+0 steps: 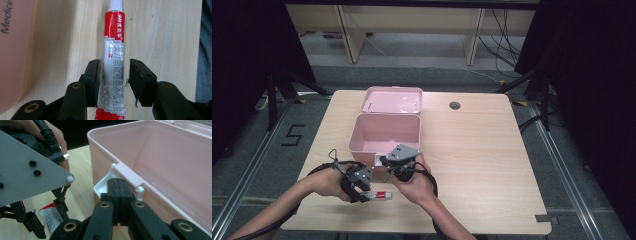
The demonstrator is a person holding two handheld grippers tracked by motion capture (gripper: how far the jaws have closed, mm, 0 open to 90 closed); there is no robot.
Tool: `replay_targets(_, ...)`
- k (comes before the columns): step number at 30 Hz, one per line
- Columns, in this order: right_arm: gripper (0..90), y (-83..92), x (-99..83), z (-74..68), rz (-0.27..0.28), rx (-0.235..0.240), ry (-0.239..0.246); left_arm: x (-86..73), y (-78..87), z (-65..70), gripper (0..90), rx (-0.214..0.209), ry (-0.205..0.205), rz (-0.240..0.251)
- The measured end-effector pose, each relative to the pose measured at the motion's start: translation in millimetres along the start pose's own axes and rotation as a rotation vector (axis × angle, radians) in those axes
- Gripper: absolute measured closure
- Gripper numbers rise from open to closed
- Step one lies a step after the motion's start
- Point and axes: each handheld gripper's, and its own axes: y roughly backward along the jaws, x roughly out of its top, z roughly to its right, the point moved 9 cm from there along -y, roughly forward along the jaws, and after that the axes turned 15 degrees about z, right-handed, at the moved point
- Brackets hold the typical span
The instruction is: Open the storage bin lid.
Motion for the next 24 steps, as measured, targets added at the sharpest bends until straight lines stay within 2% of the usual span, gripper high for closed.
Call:
replay_targets(8,90.0,0.0,0.2,-0.1,0.000,0.000,0.001,-0.2,-2.8,-0.1,61.1,-0.010,-0.021,-0.040)
replay_targets(9,90.0,-0.1,0.2,0.1,0.000,0.000,0.002,-0.4,-2.2,-1.2,61.1,-0.014,-0.034,-0.054)
replay_targets(11,90.0,-0.2,0.3,0.3,0.000,-0.001,0.002,0.8,-3.0,-1.5,61.4,-0.012,-0.033,-0.051)
replay_targets(12,90.0,0.6,-0.3,-1.2,-0.007,-0.007,-0.019,0.8,-2.6,-2.0,61.5,-0.012,-0.038,-0.060)
replay_targets(15,90.0,0.2,0.0,-0.3,-0.003,-0.003,-0.007,1.2,-2.6,-3.0,61.7,-0.013,-0.050,-0.070)
replay_targets(17,90.0,-0.1,0.2,-0.2,0.000,0.000,-0.003,2.7,-6.5,0.2,61.8,-0.006,-0.012,-0.038)
replay_targets(19,90.0,0.3,-0.2,-1.3,-0.003,-0.004,-0.020,1.9,-7.1,0.3,61.7,-0.009,-0.011,-0.045)
replay_targets(20,90.0,0.4,-0.2,-0.8,-0.005,-0.007,-0.018,1.7,-7.9,1.1,61.7,-0.018,-0.009,-0.045)
replay_targets(21,90.0,-0.4,0.4,0.5,0.000,0.000,0.003,1.4,-7.8,-0.4,61.7,-0.005,-0.012,-0.047)
replay_targets(23,90.0,-0.4,0.3,0.5,0.001,0.000,0.004,1.0,-8.5,-0.4,61.9,-0.007,-0.013,-0.046)
replay_targets(24,90.0,0.3,-0.3,-0.9,-0.005,-0.006,-0.017,0.5,-9.1,0.4,62.0,-0.014,-0.011,-0.050)
